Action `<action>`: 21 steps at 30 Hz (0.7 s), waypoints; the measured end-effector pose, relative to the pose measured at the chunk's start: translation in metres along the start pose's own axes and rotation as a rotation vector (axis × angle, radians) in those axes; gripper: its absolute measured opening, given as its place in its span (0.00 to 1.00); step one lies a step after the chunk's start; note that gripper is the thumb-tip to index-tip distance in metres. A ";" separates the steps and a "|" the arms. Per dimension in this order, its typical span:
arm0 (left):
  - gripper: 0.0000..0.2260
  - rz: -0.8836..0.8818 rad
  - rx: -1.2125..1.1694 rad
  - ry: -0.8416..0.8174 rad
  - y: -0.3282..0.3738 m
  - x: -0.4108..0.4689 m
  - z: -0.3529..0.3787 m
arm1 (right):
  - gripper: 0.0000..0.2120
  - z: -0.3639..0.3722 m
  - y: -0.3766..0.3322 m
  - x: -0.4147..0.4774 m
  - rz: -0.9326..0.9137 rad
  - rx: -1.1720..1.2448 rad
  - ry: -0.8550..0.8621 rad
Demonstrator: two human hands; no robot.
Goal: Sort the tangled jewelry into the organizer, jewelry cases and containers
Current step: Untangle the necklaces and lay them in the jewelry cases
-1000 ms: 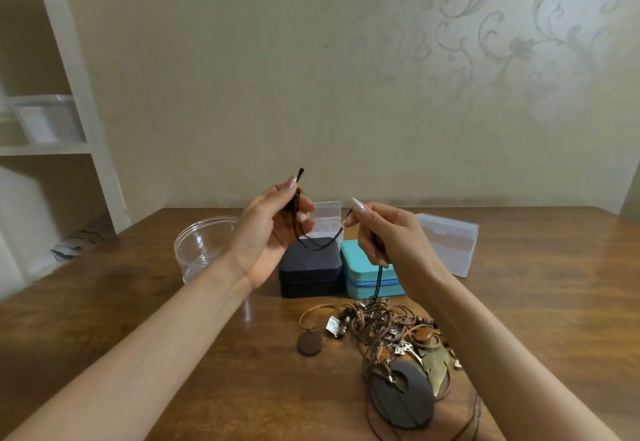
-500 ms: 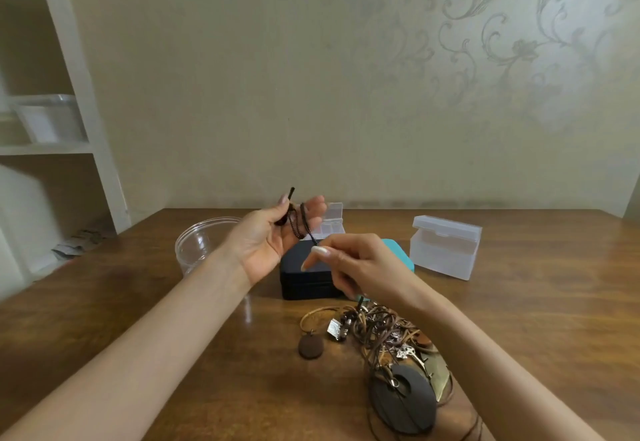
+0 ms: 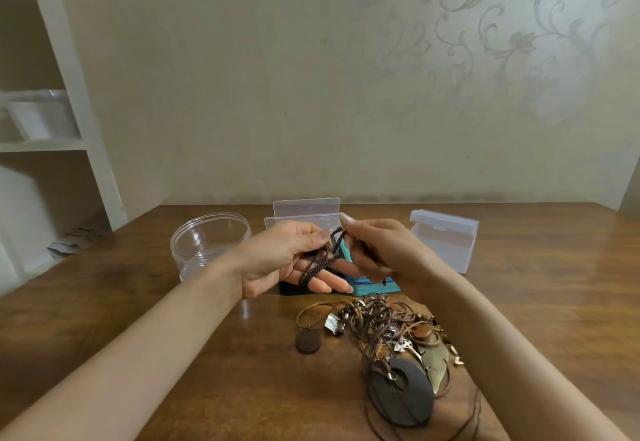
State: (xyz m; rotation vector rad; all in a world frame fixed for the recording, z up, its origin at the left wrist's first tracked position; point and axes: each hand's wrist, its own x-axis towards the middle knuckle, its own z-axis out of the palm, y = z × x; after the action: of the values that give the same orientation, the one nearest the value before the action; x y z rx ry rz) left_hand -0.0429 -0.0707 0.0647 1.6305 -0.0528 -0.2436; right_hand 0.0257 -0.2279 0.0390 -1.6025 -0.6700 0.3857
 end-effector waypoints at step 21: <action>0.06 0.349 -0.369 0.230 0.001 0.006 -0.002 | 0.05 0.007 0.012 0.005 -0.047 0.205 -0.014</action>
State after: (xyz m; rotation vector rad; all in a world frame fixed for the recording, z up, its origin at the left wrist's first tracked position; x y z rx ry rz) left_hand -0.0369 -0.0695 0.0648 1.2469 -0.1091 0.1939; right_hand 0.0277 -0.2197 0.0269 -1.3882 -0.6561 0.4172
